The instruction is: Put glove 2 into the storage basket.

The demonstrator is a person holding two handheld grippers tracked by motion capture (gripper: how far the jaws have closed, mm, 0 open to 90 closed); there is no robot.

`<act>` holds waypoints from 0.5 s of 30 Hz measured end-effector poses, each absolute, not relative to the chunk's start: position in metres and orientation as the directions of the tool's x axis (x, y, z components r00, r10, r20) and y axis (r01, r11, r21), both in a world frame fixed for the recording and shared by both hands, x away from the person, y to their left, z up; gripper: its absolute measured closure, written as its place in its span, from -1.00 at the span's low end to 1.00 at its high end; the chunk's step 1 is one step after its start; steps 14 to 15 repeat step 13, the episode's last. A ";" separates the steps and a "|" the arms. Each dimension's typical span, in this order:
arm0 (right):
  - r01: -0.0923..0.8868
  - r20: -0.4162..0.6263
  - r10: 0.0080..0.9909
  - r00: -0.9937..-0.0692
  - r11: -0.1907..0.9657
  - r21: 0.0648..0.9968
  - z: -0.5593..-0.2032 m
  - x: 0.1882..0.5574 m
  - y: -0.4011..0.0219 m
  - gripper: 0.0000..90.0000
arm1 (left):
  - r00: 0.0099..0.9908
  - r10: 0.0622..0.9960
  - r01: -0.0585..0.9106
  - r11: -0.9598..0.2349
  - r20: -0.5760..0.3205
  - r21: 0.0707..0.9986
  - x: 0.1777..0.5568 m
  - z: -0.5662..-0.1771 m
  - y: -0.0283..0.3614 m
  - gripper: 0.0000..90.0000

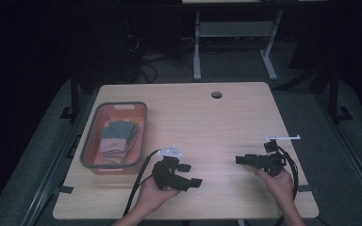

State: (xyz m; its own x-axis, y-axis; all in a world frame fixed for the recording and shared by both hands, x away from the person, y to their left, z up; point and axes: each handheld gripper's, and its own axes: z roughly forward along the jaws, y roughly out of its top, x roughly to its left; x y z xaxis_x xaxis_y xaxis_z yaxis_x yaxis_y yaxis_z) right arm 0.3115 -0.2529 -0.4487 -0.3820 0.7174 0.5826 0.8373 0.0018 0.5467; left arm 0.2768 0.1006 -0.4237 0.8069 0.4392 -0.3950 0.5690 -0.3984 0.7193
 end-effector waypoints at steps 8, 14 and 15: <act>0.812 0.559 0.719 -0.411 0.011 0.583 -0.450 0.296 -0.251 -0.29 | 0.809 0.441 0.561 -0.382 -0.389 0.734 0.267 -0.427 0.103 -0.47; 0.802 0.544 0.722 -0.427 0.025 0.597 -0.453 0.289 -0.251 -0.34 | 0.811 0.431 0.561 -0.381 -0.395 0.735 0.262 -0.436 0.104 -0.47; 0.802 0.544 0.722 -0.427 0.025 0.597 -0.453 0.289 -0.251 -0.34 | 0.811 0.431 0.561 -0.381 -0.395 0.735 0.262 -0.436 0.104 -0.47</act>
